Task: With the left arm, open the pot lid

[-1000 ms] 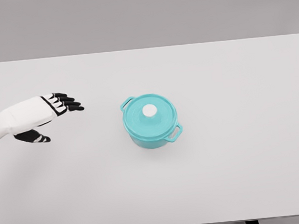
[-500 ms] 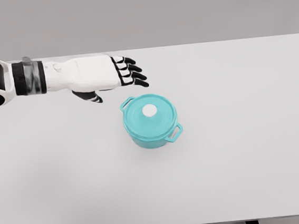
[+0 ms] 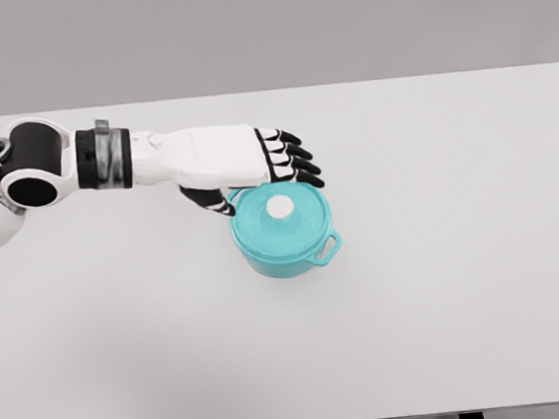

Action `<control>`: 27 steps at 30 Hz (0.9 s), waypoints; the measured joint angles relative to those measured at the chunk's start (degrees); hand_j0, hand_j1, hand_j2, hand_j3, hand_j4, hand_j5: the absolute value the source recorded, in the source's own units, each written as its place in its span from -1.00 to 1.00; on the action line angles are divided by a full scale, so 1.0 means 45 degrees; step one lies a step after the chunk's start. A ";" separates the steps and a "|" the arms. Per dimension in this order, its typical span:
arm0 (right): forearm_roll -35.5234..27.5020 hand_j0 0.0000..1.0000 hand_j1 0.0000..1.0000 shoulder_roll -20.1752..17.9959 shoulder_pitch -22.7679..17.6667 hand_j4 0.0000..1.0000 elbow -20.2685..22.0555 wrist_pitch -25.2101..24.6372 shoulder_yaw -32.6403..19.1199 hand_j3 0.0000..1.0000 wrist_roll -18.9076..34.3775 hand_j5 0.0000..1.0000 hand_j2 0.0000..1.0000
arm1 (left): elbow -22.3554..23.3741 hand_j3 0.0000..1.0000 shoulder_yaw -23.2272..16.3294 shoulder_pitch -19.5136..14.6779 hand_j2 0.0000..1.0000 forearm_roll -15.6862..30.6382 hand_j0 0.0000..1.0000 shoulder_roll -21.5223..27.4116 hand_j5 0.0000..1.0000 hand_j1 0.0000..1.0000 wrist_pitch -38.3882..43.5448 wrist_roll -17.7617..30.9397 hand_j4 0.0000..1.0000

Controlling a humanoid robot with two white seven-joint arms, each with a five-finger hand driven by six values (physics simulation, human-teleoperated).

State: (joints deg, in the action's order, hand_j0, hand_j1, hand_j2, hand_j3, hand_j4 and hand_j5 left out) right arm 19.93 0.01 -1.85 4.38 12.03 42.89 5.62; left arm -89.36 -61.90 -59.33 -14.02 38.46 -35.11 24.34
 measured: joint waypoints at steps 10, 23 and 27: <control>-0.0001 1.00 1.00 0.0000 0.0000 1.00 0.0000 0.0000 0.0000 1.00 -0.0001 1.00 1.00 | 0.0549 0.79 -0.0560 0.0000 0.79 -0.0422 0.79 -0.0543 0.79 0.79 0.0000 0.0054 0.79; 0.0006 1.00 1.00 0.0000 0.0000 1.00 0.0000 0.0000 0.0000 1.00 0.0000 1.00 1.00 | 0.1308 0.75 -0.0910 -0.0078 0.75 -0.0899 0.75 -0.1010 0.75 0.75 -0.0001 0.0350 0.75; 0.0003 1.00 1.00 0.0000 0.0000 1.00 -0.0004 0.0000 0.0000 1.00 -0.0001 1.00 1.00 | 0.1382 0.64 -0.0937 -0.0078 0.64 -0.0946 0.64 -0.1054 0.64 0.64 -0.0001 0.0356 0.64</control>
State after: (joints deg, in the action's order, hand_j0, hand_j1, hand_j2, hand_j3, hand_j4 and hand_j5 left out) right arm 19.94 0.01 -1.85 4.37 12.03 42.89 5.61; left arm -83.14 -66.12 -59.68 -18.28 33.72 -35.12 25.94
